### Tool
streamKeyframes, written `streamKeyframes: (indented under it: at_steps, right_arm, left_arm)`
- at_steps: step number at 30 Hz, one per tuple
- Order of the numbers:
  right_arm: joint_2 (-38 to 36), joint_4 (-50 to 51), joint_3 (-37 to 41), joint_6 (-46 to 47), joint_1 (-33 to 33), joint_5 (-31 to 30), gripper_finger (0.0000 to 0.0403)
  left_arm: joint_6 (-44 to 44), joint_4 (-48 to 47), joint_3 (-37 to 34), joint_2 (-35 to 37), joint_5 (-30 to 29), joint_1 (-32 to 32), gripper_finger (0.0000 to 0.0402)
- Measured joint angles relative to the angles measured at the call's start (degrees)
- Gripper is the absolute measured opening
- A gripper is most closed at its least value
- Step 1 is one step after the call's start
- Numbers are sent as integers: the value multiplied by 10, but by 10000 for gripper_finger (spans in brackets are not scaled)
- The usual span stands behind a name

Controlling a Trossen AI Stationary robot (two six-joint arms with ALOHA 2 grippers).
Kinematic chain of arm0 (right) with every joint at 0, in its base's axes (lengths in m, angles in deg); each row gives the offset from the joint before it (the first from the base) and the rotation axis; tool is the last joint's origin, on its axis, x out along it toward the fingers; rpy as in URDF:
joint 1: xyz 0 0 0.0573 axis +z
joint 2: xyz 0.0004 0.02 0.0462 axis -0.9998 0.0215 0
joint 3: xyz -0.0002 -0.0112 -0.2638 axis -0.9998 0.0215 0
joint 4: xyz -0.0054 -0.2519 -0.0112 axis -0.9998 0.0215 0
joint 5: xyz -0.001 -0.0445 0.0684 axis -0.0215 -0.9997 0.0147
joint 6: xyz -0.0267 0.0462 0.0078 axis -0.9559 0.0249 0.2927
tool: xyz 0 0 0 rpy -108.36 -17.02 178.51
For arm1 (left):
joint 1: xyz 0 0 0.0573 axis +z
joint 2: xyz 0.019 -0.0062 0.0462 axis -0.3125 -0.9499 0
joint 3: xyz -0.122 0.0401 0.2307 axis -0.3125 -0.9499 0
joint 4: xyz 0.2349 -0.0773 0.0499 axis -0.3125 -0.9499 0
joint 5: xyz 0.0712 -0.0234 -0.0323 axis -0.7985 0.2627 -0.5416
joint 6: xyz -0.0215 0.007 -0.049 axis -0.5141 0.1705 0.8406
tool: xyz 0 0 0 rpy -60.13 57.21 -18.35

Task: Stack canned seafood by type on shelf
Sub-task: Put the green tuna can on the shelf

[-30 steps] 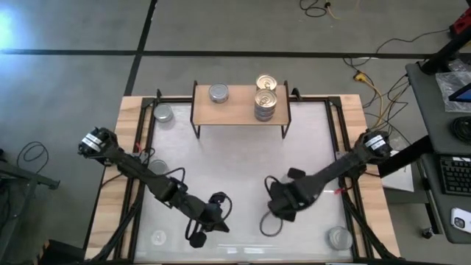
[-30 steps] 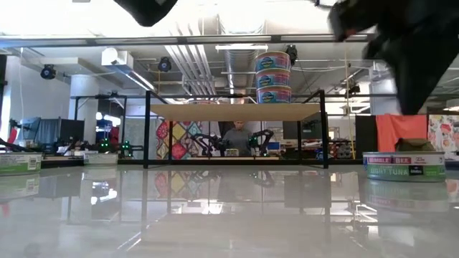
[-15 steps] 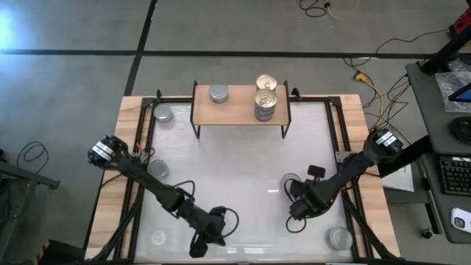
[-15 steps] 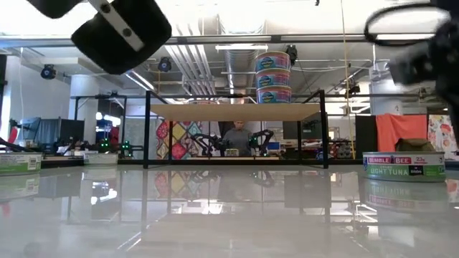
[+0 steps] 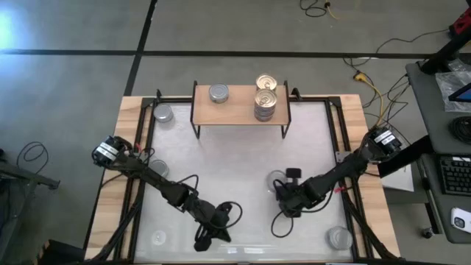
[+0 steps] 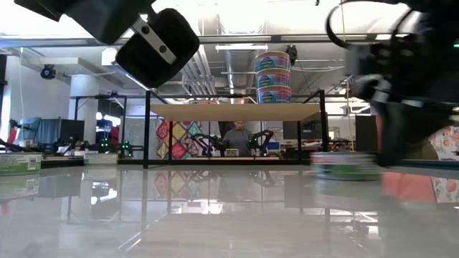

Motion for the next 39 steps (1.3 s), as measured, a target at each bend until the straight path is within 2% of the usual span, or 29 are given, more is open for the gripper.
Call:
streamKeyframes:
  at_steps: [3,6,9,10,12,14,15,22,26,31,35,39]
  right_arm:
    - [0,-56,2,-29,-22,-50,18]
    - [0,-31,-5,-27,-40,-27,18]
    - [-2,50,-13,-34,-43,0,18]
    - [-2,79,-13,-39,-45,-10,18]
    - [-2,118,-6,-44,-57,-67,18]
    - [-2,108,4,-59,-77,-118,18]
    - [-2,91,9,-77,-88,-126,18]
    - [0,-118,27,-234,-162,-78,18]
    - [0,-209,27,-275,-182,-69,18]
    - [7,-291,27,-300,-203,-18,18]
    - [14,-304,23,-297,-208,-16,18]
    - [-3,-220,-11,-253,-202,-14,18]
  left_arm:
    - [-24,-1,-30,24,-40,11,1]
    - [-10,-2,-78,51,-78,28,1]
    - [22,6,-129,79,-107,38,1]
    - [28,14,-144,85,-121,41,1]
    - [35,36,-173,92,-155,45,1]
    - [35,66,-196,93,-183,50,1]
    - [35,79,-204,93,-192,53,1]
    - [14,75,-225,91,-202,57,1]
    - [0,48,-226,91,-205,57,1]
    - [-27,14,-219,92,-202,57,1]
    - [-38,-28,-218,109,-202,57,1]
    - [-34,-95,-218,135,-201,57,1]
